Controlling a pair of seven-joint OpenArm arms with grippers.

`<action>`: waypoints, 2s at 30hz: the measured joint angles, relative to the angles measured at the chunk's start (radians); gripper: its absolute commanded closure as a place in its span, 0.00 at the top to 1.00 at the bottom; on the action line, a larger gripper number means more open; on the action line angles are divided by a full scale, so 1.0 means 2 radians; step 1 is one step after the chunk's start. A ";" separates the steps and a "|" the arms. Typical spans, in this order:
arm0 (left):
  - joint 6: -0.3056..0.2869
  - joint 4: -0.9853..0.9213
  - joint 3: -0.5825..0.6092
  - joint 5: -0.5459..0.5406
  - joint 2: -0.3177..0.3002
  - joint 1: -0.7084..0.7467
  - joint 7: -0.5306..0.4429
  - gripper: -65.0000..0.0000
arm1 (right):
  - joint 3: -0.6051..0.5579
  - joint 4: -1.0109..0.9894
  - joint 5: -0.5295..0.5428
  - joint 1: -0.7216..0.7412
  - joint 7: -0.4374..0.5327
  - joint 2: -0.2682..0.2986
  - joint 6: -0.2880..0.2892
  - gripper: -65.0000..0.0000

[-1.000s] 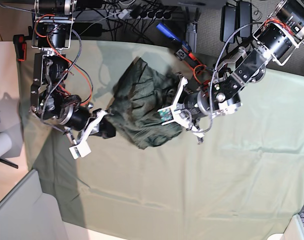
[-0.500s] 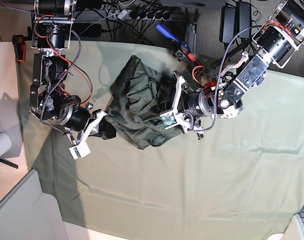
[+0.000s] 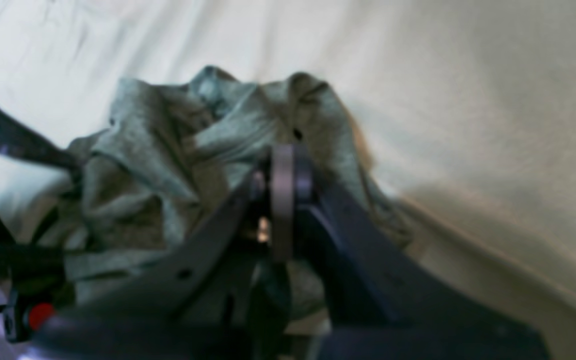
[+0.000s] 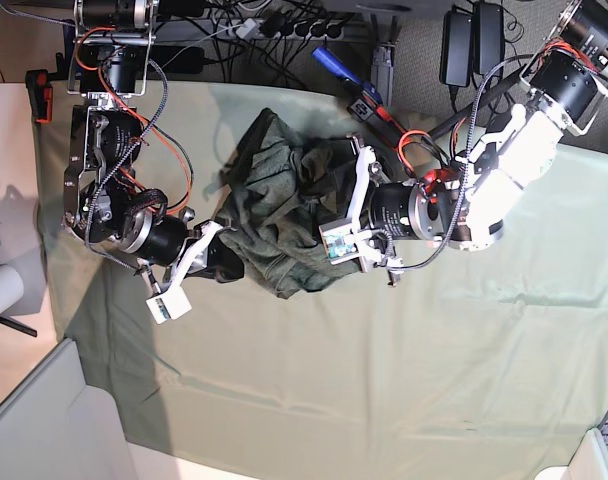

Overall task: Fold the T-shirt properly
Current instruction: 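Pinch the bundle's opposite edge with the right gripper, then hold the bundle with both grippers and tuck its edges under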

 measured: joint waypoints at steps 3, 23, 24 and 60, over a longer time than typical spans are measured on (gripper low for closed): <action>-0.001 0.000 -0.018 -0.022 0.000 0.000 0.000 0.57 | 0.000 0.000 0.011 -0.007 -0.004 0.000 0.000 0.00; -0.035 0.000 -0.167 -0.151 -0.017 0.000 0.042 0.57 | -0.039 0.000 0.040 -0.055 -0.011 -0.075 0.000 0.00; -0.035 0.000 -0.168 -0.150 -0.020 0.000 0.041 0.57 | -0.051 0.000 0.041 -0.055 -0.011 -0.080 0.000 0.00; -0.037 0.030 0.040 0.040 -0.053 0.028 0.016 0.43 | 0.019 -0.140 -0.127 0.051 0.115 -0.039 0.000 0.00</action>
